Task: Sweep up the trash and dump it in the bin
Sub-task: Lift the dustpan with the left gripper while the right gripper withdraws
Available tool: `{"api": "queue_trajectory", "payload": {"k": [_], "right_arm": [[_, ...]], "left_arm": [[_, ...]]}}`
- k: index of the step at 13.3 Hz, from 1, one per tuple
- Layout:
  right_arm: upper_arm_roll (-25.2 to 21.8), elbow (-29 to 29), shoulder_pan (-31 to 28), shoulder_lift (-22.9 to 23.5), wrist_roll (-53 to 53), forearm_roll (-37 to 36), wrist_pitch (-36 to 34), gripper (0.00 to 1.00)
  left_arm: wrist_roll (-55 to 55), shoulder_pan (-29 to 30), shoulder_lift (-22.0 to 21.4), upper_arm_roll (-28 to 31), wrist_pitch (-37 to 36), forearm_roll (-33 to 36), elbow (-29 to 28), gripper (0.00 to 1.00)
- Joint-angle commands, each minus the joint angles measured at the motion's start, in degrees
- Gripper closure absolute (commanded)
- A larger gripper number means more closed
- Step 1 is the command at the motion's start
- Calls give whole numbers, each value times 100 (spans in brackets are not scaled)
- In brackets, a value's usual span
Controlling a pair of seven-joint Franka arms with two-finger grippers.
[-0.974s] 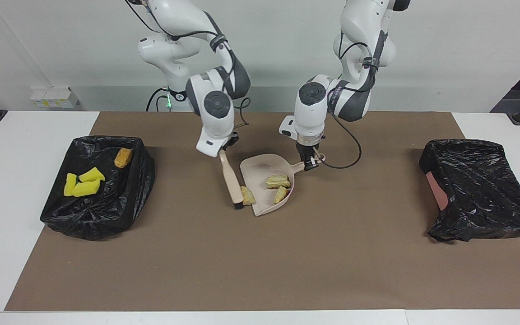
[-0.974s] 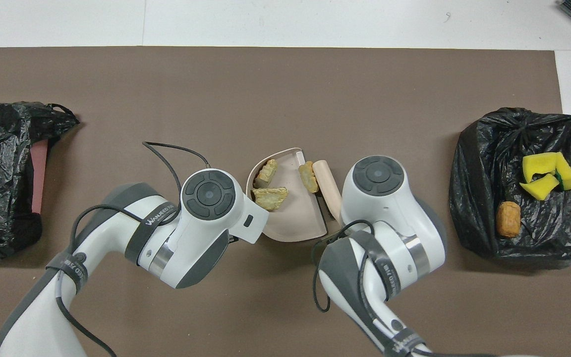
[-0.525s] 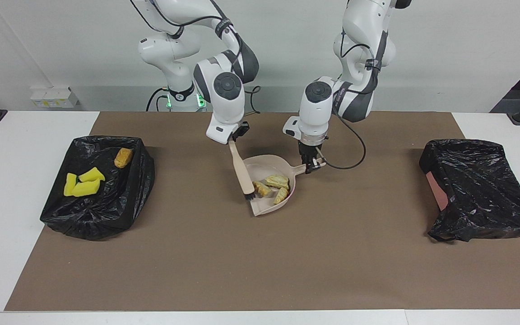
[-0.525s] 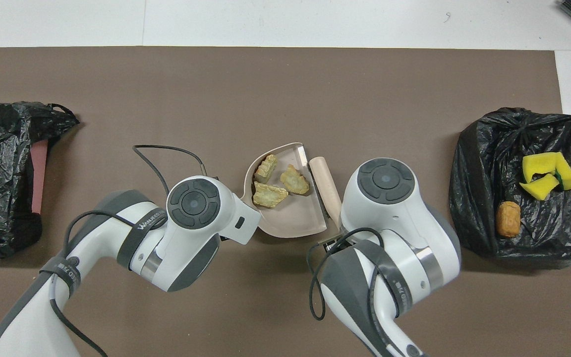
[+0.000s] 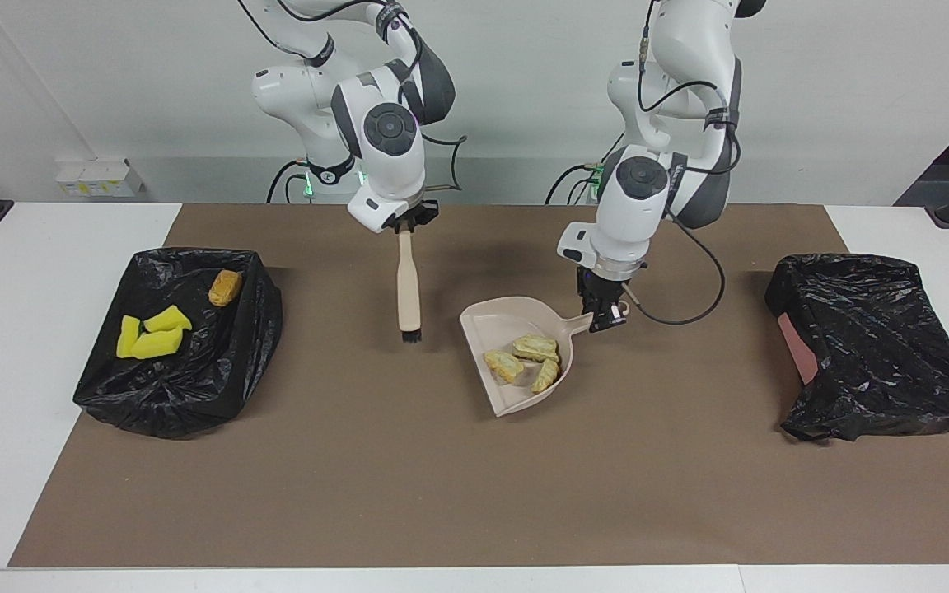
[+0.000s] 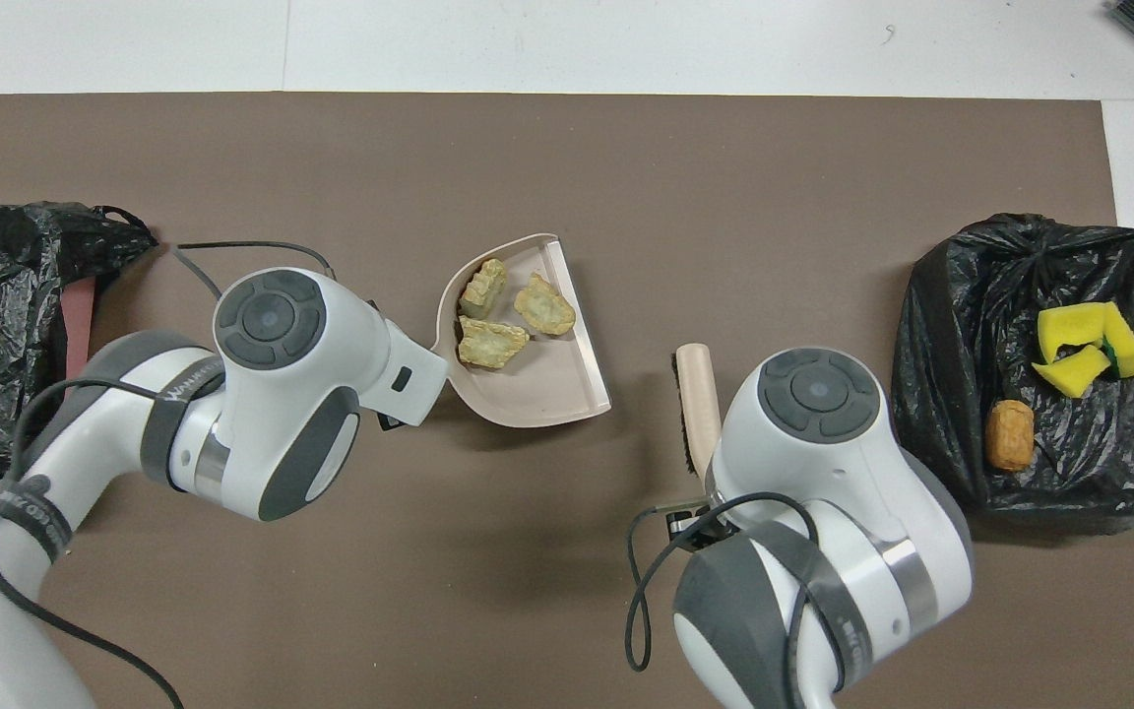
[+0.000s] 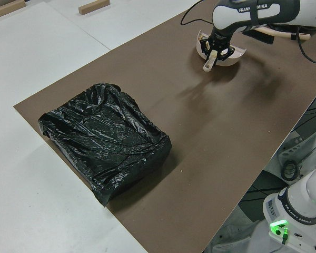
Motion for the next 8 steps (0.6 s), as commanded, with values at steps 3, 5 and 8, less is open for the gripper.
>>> {"api": "queue_trajectory", "payload": {"k": [3, 5, 8], "right_arm": [[51, -905, 1021, -829, 630, 504, 548, 100], [59, -1001, 1672, -821, 1524, 636, 819, 100], [59, -1230, 2341, -760, 2212, 1031, 1337, 100]], "left_arm": [[872, 711, -15, -33, -1157, -208, 1029, 100], [1452, 1089, -6, -16, -1526, -401, 1441, 100], [1998, 1582, 20, 36, -1651, -402, 1601, 100]]}}
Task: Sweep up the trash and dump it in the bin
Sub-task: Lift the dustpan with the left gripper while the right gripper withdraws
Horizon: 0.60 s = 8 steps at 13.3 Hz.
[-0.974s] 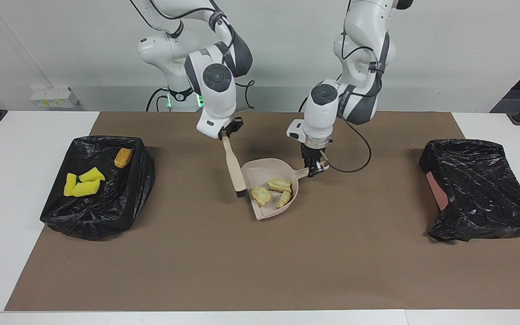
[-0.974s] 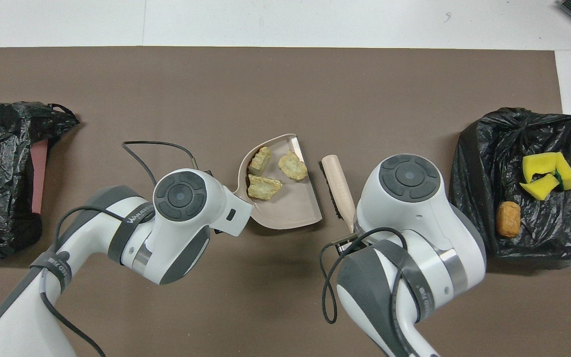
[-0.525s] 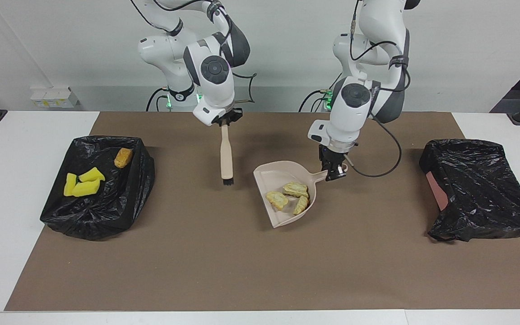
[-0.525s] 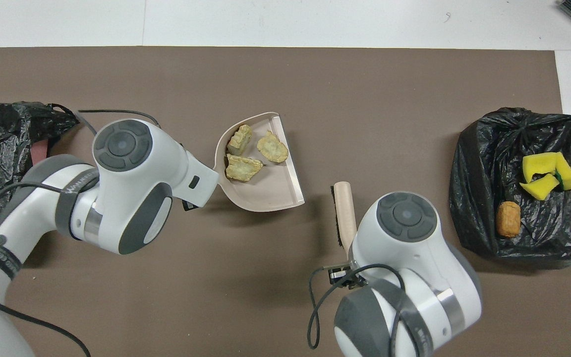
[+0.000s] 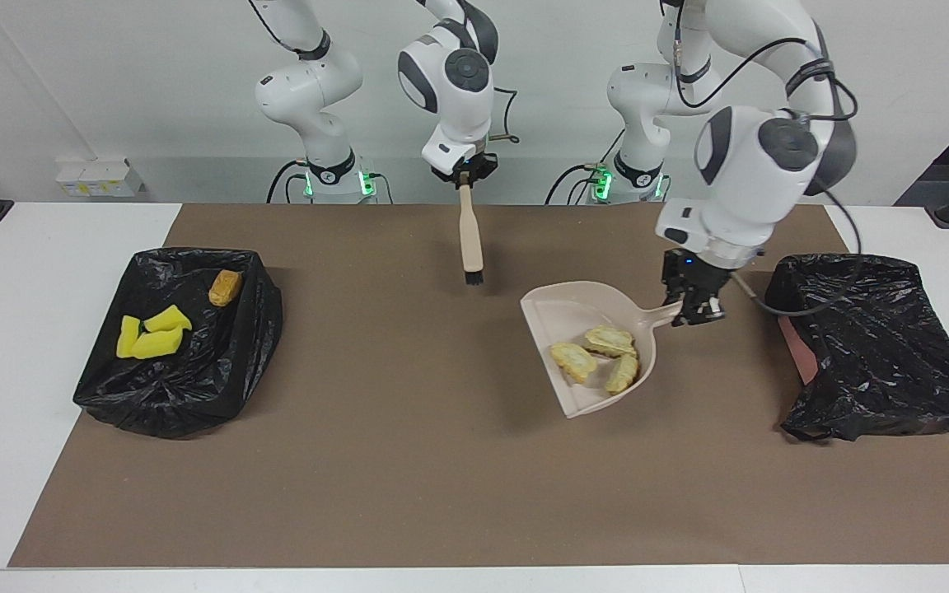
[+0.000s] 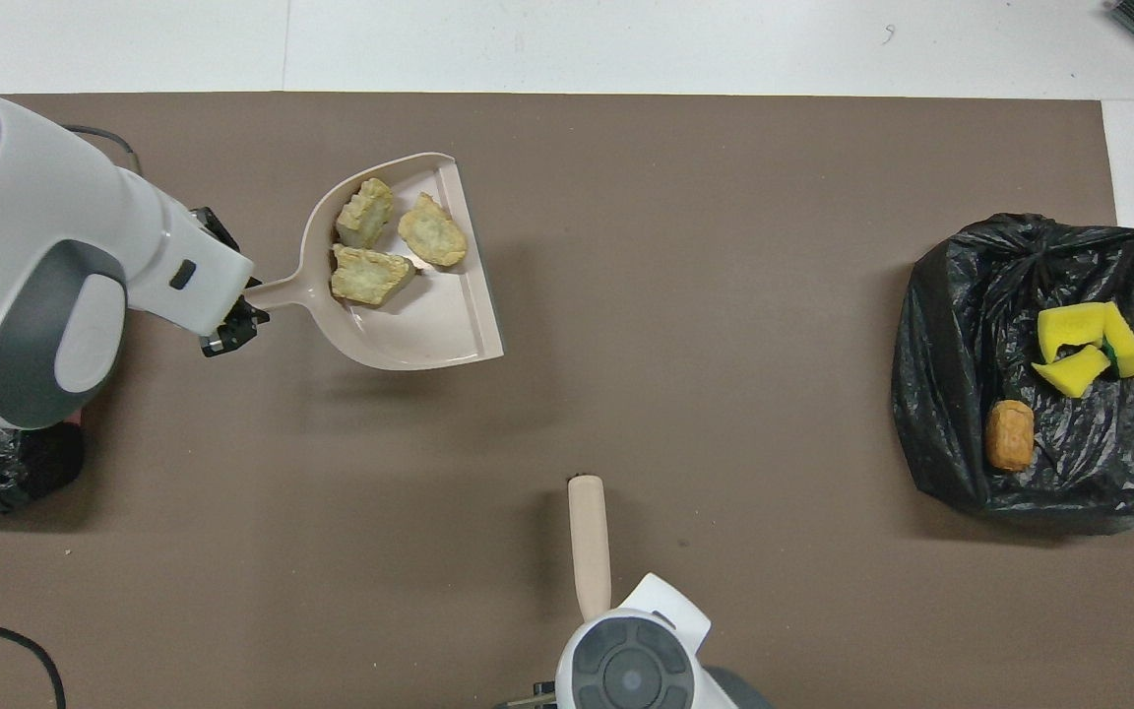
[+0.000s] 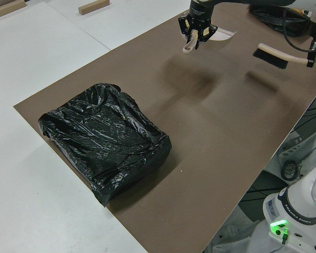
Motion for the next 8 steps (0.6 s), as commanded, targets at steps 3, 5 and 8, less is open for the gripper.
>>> {"api": "queue_trajectory", "payload": {"k": [3, 5, 8], "right_arm": [[-3, -314, 535, 226, 361, 259, 561, 100], [-12, -507, 764, 333, 466, 259, 1007, 100], [-12, -692, 817, 333, 510, 259, 1273, 100]], "left_arm": [[1610, 1070, 30, 2, -334, -120, 243, 100], [2444, 1746, 48, 2, -334, -120, 269, 100], [3473, 2800, 92, -24, -509, -199, 444, 100]]}}
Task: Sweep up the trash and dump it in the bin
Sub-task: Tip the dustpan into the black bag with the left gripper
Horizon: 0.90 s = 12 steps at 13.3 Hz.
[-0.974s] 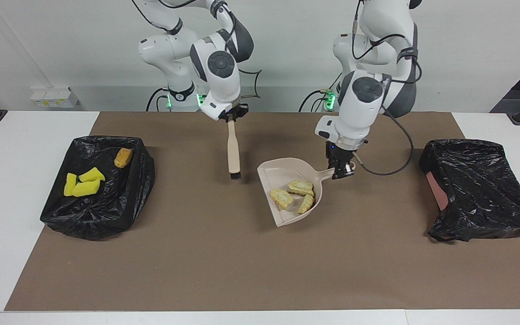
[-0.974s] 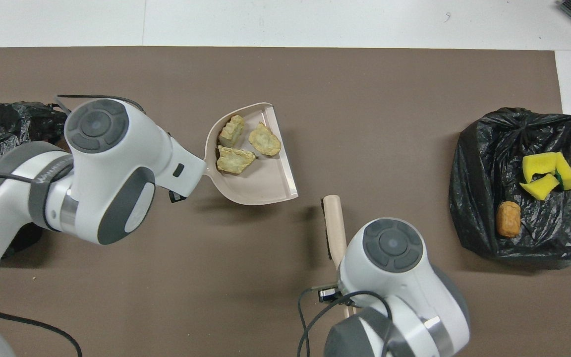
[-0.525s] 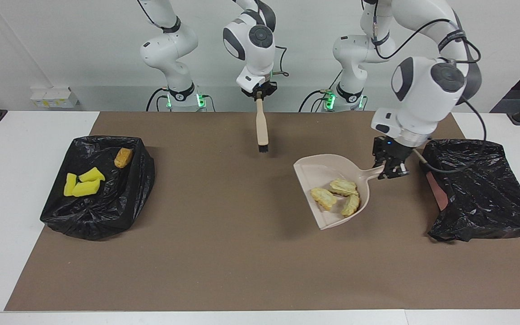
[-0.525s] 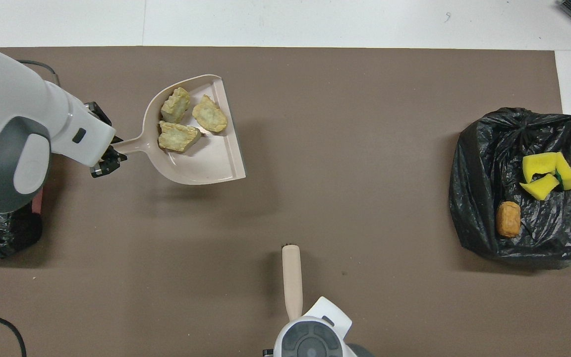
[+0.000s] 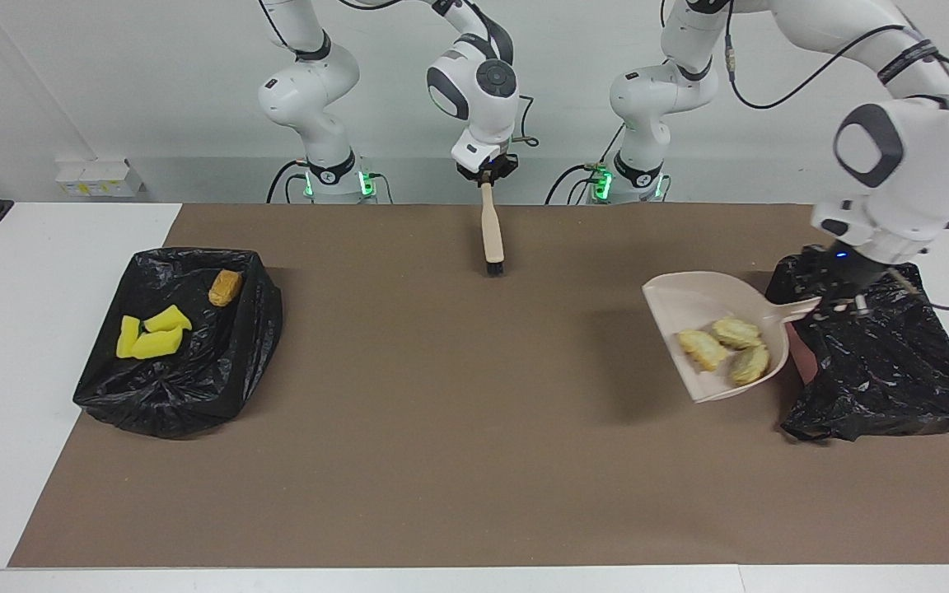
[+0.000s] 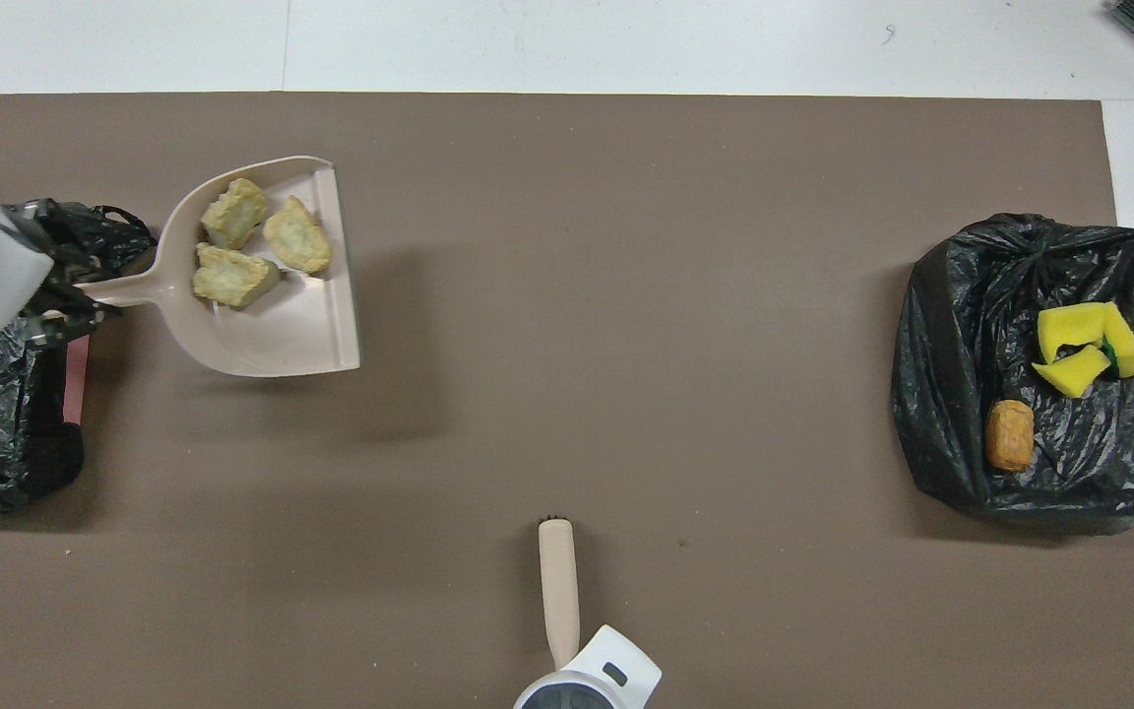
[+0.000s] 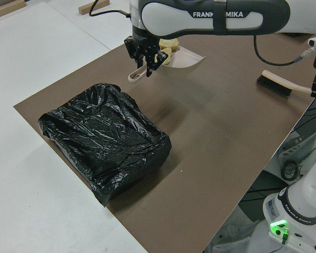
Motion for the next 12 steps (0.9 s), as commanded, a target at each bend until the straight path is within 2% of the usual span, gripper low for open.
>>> {"api": "queue_trajectory", "payload": {"k": [1, 4, 5, 6, 7, 9, 10, 12], "right_arm": [[-13, -264, 50, -119, 155, 146, 296, 100], [-13, -309, 68, -58, 181, 137, 438, 100], [-5, -309, 68, -32, 129, 137, 420, 94], [-13, -300, 59, -14, 129, 137, 403, 71], [-13, -283, 59, -14, 120, 137, 394, 57], [-13, -230, 32, 4, 155, 137, 403, 53], [-13, -177, -2, -5, 146, 137, 394, 37], [-48, 24, -125, -118, 120, 137, 246, 30]], "left_arm": [[847, 676, 120, -76, -321, -111, 459, 100], [1455, 1396, 313, -76, -330, 213, 837, 100], [1665, 1529, 392, -85, -234, 475, 1021, 100], [1920, 1556, 454, -85, -85, 913, 1075, 100], [2044, 1574, 446, -59, 142, 1283, 1076, 100], [2002, 1697, 437, 3, 390, 1444, 1041, 100], [2001, 1645, 428, 20, 739, 1689, 919, 100], [1731, 1400, 332, 21, 1119, 2828, 515, 100]]}}
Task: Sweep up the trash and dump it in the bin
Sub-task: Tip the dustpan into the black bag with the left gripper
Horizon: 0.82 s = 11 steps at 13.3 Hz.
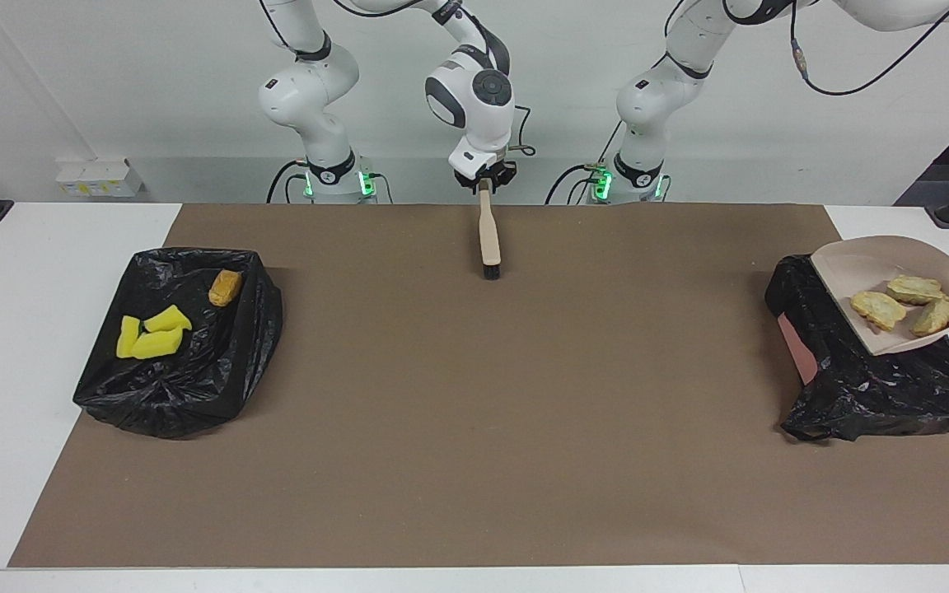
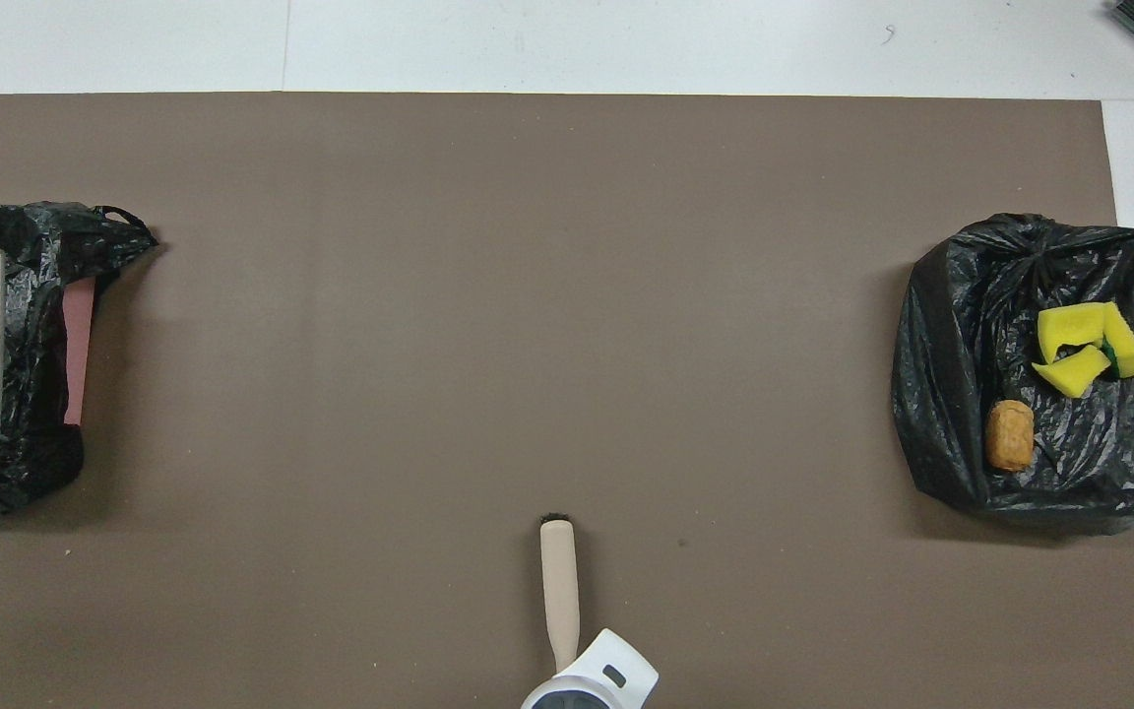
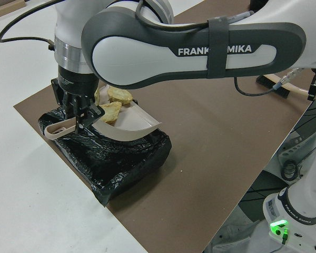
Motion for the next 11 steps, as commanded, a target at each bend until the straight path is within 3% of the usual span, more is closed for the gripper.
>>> {"api": "queue_trajectory", "payload": {"k": [1, 2, 5, 7, 8, 11], "right_arm": [[-29, 265, -249, -257, 48, 127, -199, 14], [-38, 388, -389, -372, 56, 75, -287, 0], [-64, 626, -1056, -785, -22, -83, -525, 0], [-73, 1046, -1609, -803, -110, -416, -910, 0], [-56, 1301, -2152, -734, -215, -557, -1043, 0], [-73, 1768, -3357, -531, -1180, -882, -1097, 0]], "left_arm": [[-487, -186, -141, 10, 555, 1070, -537, 100], [-621, -229, -350, 10, 879, 1273, -923, 100], [-1955, -510, -650, 10, 944, 2668, -1435, 100], [-2361, -564, -843, 10, 944, 3268, -1559, 100], [-2406, -572, -888, 10, 909, 3610, -1559, 100], [-2345, -537, -1274, 10, 839, 3842, -1559, 100]]}}
